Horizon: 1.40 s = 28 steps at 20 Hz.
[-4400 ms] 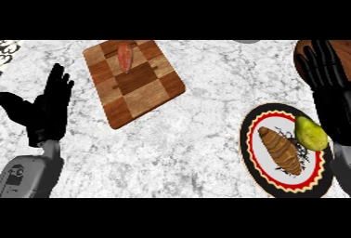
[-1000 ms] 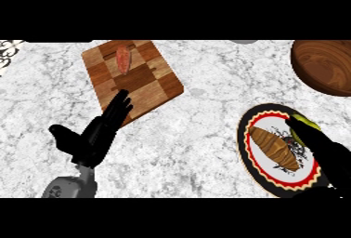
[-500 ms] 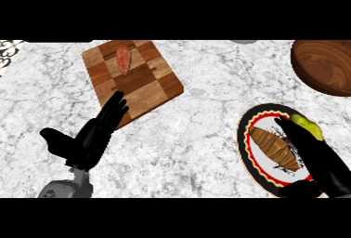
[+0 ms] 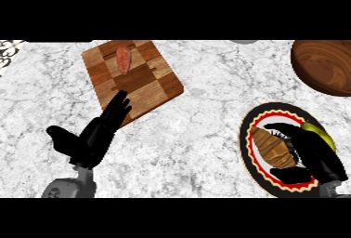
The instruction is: Pick the croissant from the plate and place it in the bowl
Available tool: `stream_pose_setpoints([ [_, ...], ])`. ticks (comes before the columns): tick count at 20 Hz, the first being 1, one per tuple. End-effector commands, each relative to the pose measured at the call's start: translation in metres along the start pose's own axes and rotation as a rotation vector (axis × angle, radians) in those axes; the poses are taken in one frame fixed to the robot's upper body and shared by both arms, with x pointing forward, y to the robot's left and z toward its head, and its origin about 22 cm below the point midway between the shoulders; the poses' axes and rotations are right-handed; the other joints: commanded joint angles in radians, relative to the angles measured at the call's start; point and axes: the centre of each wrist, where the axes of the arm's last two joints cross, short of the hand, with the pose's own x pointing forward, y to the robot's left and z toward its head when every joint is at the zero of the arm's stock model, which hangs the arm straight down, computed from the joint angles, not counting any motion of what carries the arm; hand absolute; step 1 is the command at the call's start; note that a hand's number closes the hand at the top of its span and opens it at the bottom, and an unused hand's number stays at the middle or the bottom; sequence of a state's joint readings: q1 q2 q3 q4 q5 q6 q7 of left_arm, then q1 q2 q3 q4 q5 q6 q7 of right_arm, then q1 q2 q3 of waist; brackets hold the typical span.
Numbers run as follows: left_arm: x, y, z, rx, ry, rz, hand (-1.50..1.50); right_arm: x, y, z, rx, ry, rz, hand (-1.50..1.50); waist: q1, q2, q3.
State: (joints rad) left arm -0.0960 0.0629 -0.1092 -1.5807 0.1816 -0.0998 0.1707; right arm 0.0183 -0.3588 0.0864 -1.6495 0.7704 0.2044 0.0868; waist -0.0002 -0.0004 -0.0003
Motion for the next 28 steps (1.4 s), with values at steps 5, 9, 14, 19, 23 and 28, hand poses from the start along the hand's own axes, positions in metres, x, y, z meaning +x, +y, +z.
stream_pose_setpoints([
  [5, 0.000, 0.016, 0.005, 0.017, -0.015, -0.007, 0.00, -0.007, 0.014, -0.009, -0.049, -0.080, 0.038, 1.50, 0.001, 0.000, 0.000],
  [9, 0.003, -0.015, 0.001, -0.009, -0.006, -0.006, 0.00, 0.007, 0.007, 0.004, -0.041, -0.109, 0.037, 1.50, -0.001, -0.001, 0.000],
  [14, -0.015, -0.001, 0.016, -0.008, -0.008, -0.008, 0.00, 0.015, 0.030, -0.009, -0.091, -0.117, 0.089, 1.50, 0.001, 0.000, 0.000],
  [19, 0.004, 0.000, -0.004, -0.002, -0.024, 0.010, 0.00, -0.013, -0.015, -0.020, 0.099, -0.091, 0.291, 1.50, 0.009, 0.002, 0.000],
  [23, -0.005, -0.007, -0.011, 0.013, -0.010, -0.011, 0.00, -0.047, -0.045, -0.006, 0.173, -0.092, 0.420, 1.50, -0.003, 0.001, 0.000],
  [28, 0.007, 0.006, 0.002, 0.013, -0.012, 0.000, 0.00, -0.017, -0.075, 0.024, 0.004, -0.097, 0.389, 1.50, -0.009, -0.003, 0.000],
])
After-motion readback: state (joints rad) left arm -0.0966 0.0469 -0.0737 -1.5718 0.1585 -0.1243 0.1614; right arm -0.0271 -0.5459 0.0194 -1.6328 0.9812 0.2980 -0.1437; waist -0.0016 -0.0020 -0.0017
